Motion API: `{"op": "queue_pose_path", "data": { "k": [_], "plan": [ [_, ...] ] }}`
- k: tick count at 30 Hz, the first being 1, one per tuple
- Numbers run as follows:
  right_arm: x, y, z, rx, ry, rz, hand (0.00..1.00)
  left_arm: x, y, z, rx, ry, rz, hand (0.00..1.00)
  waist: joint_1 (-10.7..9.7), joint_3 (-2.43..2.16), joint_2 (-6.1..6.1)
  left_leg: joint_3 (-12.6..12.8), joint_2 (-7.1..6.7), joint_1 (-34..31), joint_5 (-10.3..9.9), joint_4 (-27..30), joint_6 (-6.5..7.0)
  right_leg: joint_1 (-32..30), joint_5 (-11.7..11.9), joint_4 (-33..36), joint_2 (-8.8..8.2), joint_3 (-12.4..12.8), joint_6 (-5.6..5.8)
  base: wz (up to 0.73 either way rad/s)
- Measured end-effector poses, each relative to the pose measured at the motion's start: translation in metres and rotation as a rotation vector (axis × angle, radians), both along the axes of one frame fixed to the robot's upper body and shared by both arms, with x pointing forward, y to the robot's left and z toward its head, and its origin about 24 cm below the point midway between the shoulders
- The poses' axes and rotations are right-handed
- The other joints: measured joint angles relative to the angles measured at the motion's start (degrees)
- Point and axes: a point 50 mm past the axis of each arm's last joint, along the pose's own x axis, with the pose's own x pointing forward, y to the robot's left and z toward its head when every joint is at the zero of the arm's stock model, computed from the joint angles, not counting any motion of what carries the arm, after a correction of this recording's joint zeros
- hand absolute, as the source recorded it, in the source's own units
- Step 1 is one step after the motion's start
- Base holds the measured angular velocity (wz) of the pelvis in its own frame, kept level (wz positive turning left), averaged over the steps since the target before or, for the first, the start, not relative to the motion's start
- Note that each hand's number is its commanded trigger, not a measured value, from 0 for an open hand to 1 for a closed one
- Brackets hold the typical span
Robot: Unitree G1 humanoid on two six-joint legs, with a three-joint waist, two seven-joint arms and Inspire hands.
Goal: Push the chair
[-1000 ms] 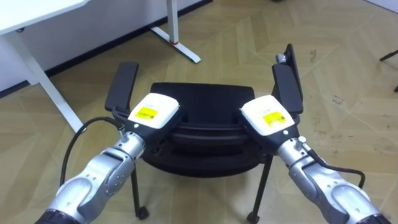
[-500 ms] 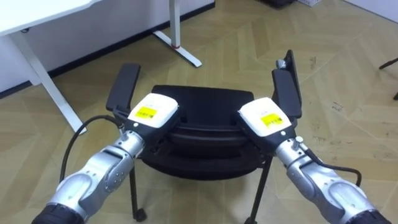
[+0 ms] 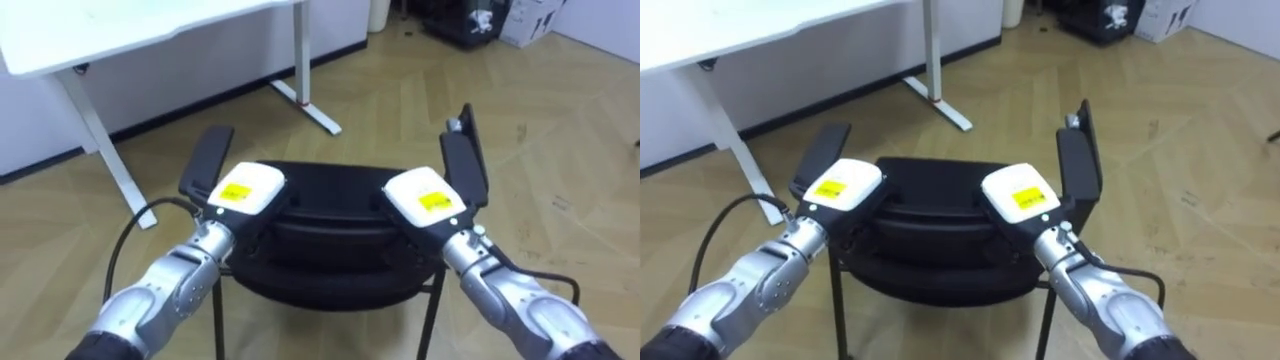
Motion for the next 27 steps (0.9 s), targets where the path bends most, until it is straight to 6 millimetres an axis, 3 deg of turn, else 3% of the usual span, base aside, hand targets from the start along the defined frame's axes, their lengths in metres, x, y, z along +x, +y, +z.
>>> {"op": "queue_pose_path", "data": {
  "k": [2, 4, 5, 7, 8, 9, 10, 12, 13, 16, 18, 20, 21, 22, 24, 25, 26, 27],
  "plan": [
    [0.001, 0.002, 0.003, 0.0, -0.025, 0.005, 1.0, 0.001, 0.002, 0.004, 0.002, -0.016, -0.001, 1.0, -0.12, 0.1, -1.17, 1.82, -1.41, 0.95, 0.48, -1.01, 1.03, 0.01, -0.43, 0.1, -1.71, 0.13, 0.88, 0.01],
    [0.001, 0.0, 0.006, -0.013, -0.044, 0.006, 1.0, 0.002, 0.001, 0.006, -0.002, -0.025, -0.006, 1.0, -0.21, -0.21, -1.91, 2.96, -3.21, 1.06, -0.73, -0.56, 2.26, 0.05, -1.17, 0.78, -3.96, -0.09, 2.2, -0.08],
    [0.002, -0.001, 0.009, -0.019, -0.06, 0.003, 1.0, 0.002, -0.001, 0.008, -0.014, -0.031, -0.007, 1.0, -0.41, -0.15, -2.28, 3.85, -4.48, 1.34, -1.91, -0.26, 3.08, -0.5, -1.87, 3.71, -5.57, -0.34, 3.41, -0.12],
    [0.003, -0.004, 0.012, -0.037, -0.071, 0.0, 1.0, 0.003, -0.005, 0.008, -0.028, -0.031, -0.003, 1.0, -0.27, 0.08, -1.97, 5.26, -5.56, 2.06, -3.11, 0.84, 4.15, -4.01, -1.34, 14.01, -9.0, -2.08, 4.34, -0.15],
    [0.002, -0.005, 0.011, -0.038, -0.067, 0.0, 1.0, 0.002, -0.006, 0.006, -0.03, -0.025, -0.003, 1.0, -0.32, 0.26, -1.97, 5.83, -6.08, 3.09, -4.79, 1.89, 4.7, -5.72, 0.6, 20.31, -10.81, -1.76, 5.0, -0.05],
    [-0.001, -0.005, 0.008, -0.038, -0.056, -0.004, 1.0, 0.001, -0.006, 0.005, -0.03, -0.018, -0.007, 1.0, -0.38, 0.43, -1.76, 5.82, -6.0, 4.45, -6.43, 2.51, 5.23, -7.22, 3.79, 25.4, -12.16, -1.67, 4.34, 0.0],
    [-0.003, -0.006, 0.006, -0.036, -0.052, -0.008, 1.0, 0.0, -0.007, 0.005, -0.028, -0.015, -0.011, 1.0, -0.5, 0.62, -1.51, 5.57, -6.02, 5.22, -7.13, 2.54, 5.41, -7.85, 5.73, 27.3, -12.46, -1.69, 4.15, 0.09],
    [-0.006, -0.005, 0.005, -0.03, -0.054, -0.014, 1.0, 0.0, -0.006, 0.005, -0.018, -0.018, -0.019, 1.0, -1.53, 0.71, -0.33, 3.09, -6.29, 7.07, -9.23, 2.09, 6.49, -10.64, 13.55, 32.78, -12.92, -1.63, 2.99, 0.2],
    [-0.006, -0.004, 0.005, -0.028, -0.057, -0.016, 1.0, 0.0, -0.005, 0.006, -0.016, -0.023, -0.02, 1.0, -1.87, 0.73, -0.2, 2.56, -6.33, 7.35, -9.24, 1.72, 6.98, -11.5, 14.24, 34.07, -12.91, -1.54, 2.97, 0.2],
    [-0.006, -0.001, 0.004, -0.015, -0.065, -0.018, 1.0, 0.001, -0.002, 0.008, -0.006, -0.046, -0.028, 1.0, -2.15, 1.1, 0.52, 1.23, -6.04, 9.52, -9.71, -0.6, 7.53, -18.68, 10.42, 36.78, -10.97, -1.53, 3.23, 0.17],
    [-0.008, 0.003, 0.002, -0.007, -0.059, -0.019, 1.0, 0.0, 0.002, 0.008, 0.007, -0.045, -0.032, 1.0, -2.0, 1.16, 0.56, 0.88, -5.88, 11.85, -10.72, -1.34, 7.04, -24.22, 8.97, 30.4, -7.71, -0.7, 3.26, 0.12],
    [-0.009, 0.004, 0.001, -0.005, -0.054, -0.018, 1.0, -0.001, 0.003, 0.006, 0.005, -0.041, -0.031, 1.0, -2.16, 1.19, 0.68, -0.24, -6.01, 13.23, -12.26, -1.31, 7.27, -27.25, 9.3, 21.48, -5.16, -0.68, 3.02, 0.29],
    [-0.01, 0.004, 0.001, -0.003, -0.052, -0.012, 1.0, -0.002, 0.004, 0.005, 0.004, -0.044, -0.034, 1.0, -2.29, 1.16, 0.54, -0.71, -6.02, 14.13, -12.99, -1.3, 6.81, -28.55, 10.56, 14.5, -3.73, 0.11, 2.03, 0.39],
    [-0.01, 0.004, 0.001, -0.002, -0.05, -0.007, 1.0, -0.003, 0.005, 0.005, 0.005, -0.044, -0.035, 1.0, -2.46, 1.09, 0.43, -1.04, -6.1, 14.66, -13.58, -1.24, 6.69, -28.92, 11.64, 10.64, -3.01, 0.21, 1.94, 0.42],
    [-0.011, 0.004, 0.001, 0.001, -0.045, 0.01, 1.0, -0.006, 0.007, 0.003, 0.002, -0.04, -0.035, 1.0, -4.46, 0.87, 0.3, -4.28, -6.38, 17.11, -16.29, -0.04, 6.01, -27.18, 16.52, -2.04, -1.11, 1.29, 1.99, 0.64],
    [-0.011, 0.004, 0.001, -0.001, -0.043, 0.014, 1.0, -0.007, 0.007, 0.003, 0.001, -0.038, -0.035, 1.0, -5.03, 0.85, 0.32, -5.12, -6.64, 17.71, -16.95, 0.12, 5.8, -26.76, 17.62, -3.97, -1.19, 1.52, 1.75, 0.69],
    [-0.011, 0.003, 0.001, -0.007, -0.04, 0.021, 1.0, -0.009, 0.007, 0.001, -0.005, -0.033, -0.031, 1.0, -5.27, 0.31, 0.01, -6.47, -6.6, 19.12, -18.35, 0.26, 5.23, -25.76, 21.44, -4.61, -0.94, 1.85, 0.52, 0.51],
    [-0.01, 0.002, 0.003, -0.013, -0.042, 0.024, 1.0, -0.009, 0.006, 0.0, -0.008, -0.03, -0.028, 1.0, -5.42, 0.13, 0.79, -7.51, -5.41, 19.97, -19.81, 0.78, 4.42, -24.93, 22.35, -3.83, 0.35, 1.73, -0.17, 0.45]
  ]
}}
